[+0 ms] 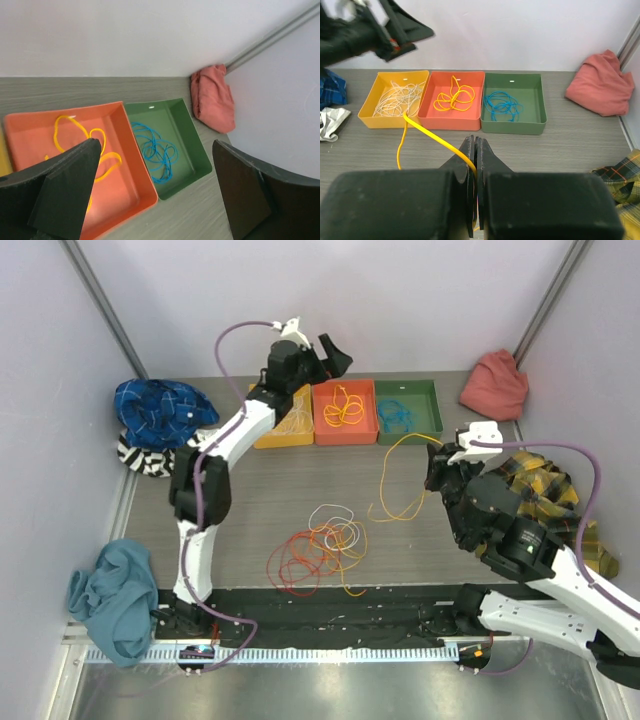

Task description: Untangle the cables

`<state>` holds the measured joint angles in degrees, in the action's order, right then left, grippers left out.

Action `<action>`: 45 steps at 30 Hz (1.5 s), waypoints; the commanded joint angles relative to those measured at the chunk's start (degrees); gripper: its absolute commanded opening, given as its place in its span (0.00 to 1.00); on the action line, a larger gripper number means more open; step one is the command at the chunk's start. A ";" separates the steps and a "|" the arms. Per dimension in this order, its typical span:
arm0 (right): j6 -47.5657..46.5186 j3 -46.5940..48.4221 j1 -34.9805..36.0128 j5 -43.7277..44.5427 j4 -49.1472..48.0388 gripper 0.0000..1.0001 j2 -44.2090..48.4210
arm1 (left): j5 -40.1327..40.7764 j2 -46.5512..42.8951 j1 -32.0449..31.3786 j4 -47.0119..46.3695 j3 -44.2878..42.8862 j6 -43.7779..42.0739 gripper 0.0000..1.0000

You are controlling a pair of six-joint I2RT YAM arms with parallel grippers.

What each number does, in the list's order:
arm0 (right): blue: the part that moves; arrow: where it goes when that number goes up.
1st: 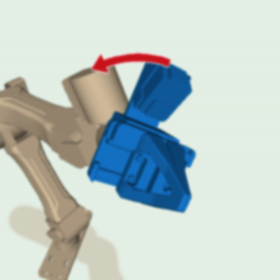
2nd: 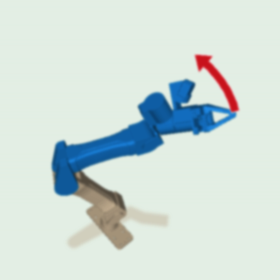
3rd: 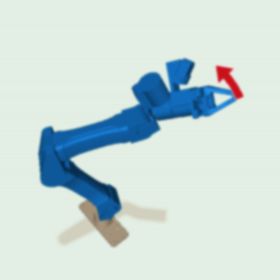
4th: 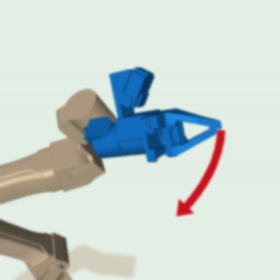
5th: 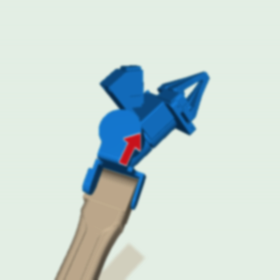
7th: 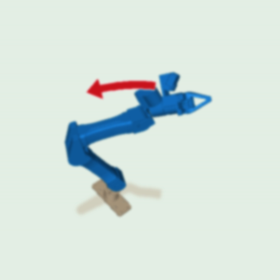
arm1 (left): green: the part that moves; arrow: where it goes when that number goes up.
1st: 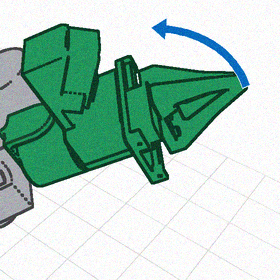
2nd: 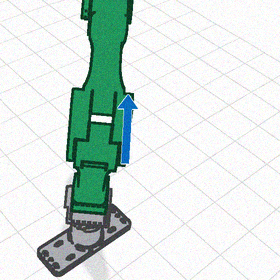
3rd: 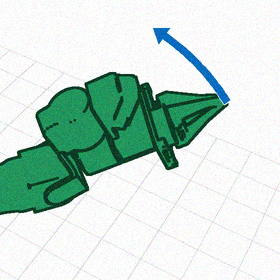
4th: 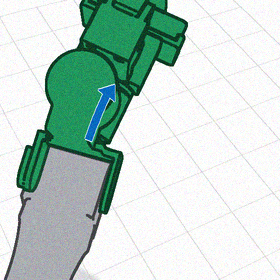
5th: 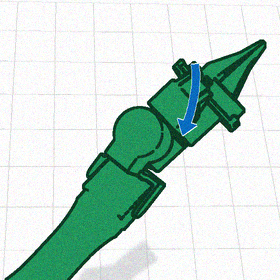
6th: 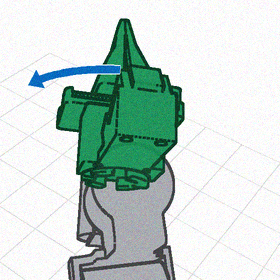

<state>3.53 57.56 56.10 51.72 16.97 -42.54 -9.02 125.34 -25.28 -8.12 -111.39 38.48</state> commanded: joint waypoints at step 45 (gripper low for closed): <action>12.02 56.26 -29.64 -22.64 -20.14 0.87 -86.30 | 20.62 -74.11 -1.53 33.96 77.12 10.74 1.00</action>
<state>12.34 110.74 26.63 27.99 -5.74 -127.87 13.72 49.08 -26.72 28.10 -34.20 48.05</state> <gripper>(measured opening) 0.698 0.996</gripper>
